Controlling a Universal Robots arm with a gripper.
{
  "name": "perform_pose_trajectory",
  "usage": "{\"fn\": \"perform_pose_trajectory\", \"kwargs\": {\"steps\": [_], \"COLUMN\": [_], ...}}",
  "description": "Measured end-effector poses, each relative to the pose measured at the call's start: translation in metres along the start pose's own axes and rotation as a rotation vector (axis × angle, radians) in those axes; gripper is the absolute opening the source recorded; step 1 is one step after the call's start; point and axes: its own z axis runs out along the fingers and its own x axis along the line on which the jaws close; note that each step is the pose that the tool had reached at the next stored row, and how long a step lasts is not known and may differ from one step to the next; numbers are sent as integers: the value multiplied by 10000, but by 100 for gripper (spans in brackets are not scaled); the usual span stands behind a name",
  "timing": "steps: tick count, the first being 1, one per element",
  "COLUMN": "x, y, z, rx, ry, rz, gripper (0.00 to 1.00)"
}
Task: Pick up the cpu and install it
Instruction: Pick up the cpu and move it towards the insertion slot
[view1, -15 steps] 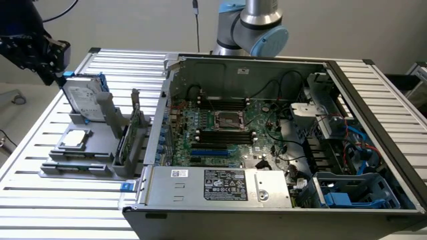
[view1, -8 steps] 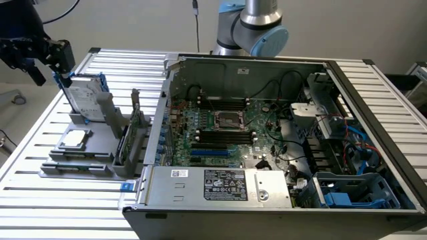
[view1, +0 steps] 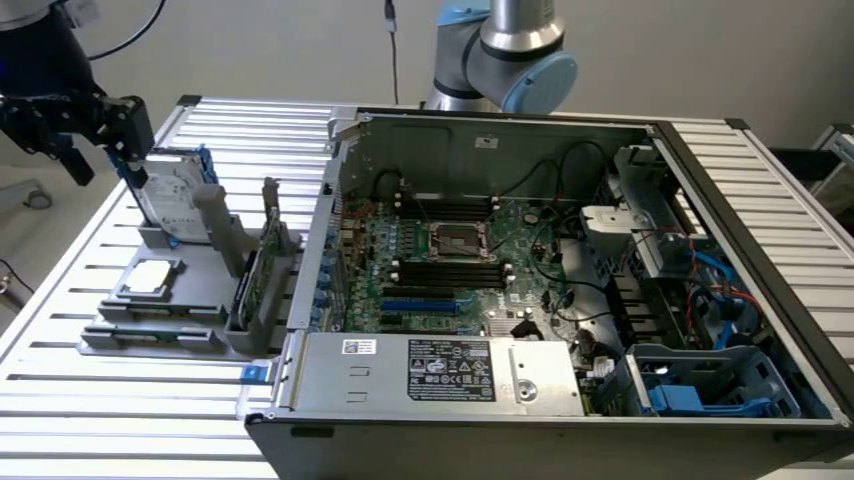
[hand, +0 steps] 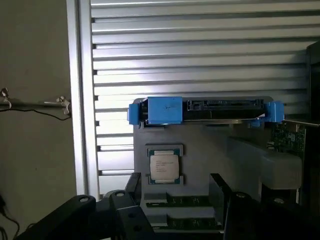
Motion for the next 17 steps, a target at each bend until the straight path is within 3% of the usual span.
{"fn": "perform_pose_trajectory", "kwargs": {"steps": [17], "x": [-2], "y": [-137], "z": [304], "rx": [-4], "ry": [24], "rz": [-558], "gripper": [65]}}
